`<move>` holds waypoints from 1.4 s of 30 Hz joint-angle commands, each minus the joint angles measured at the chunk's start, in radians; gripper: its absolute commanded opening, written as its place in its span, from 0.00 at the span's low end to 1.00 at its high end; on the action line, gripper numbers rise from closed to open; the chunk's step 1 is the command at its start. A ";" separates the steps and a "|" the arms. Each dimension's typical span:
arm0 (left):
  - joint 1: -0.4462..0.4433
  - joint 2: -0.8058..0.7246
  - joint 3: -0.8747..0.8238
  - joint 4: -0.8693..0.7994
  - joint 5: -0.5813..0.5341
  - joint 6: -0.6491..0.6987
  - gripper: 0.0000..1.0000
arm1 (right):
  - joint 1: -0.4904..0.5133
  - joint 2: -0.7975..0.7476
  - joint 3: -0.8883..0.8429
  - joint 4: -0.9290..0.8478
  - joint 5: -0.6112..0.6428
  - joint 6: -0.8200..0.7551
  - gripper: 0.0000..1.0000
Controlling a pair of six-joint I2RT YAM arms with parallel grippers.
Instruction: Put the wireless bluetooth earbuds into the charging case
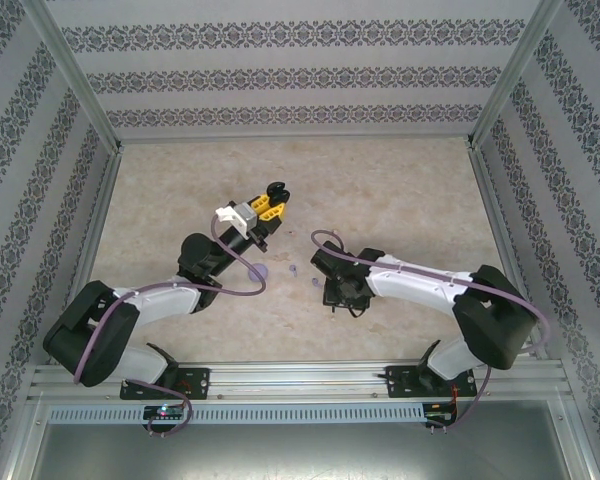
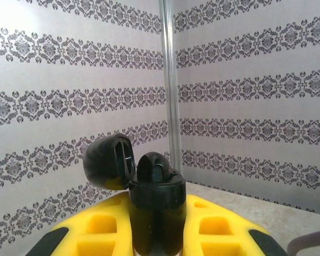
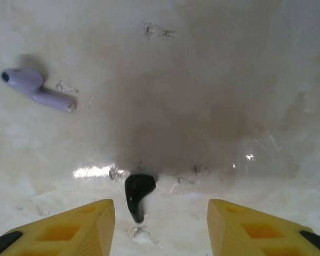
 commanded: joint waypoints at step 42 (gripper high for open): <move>0.038 -0.034 -0.018 0.052 -0.004 0.007 0.00 | 0.062 0.182 0.067 0.020 0.038 0.099 0.33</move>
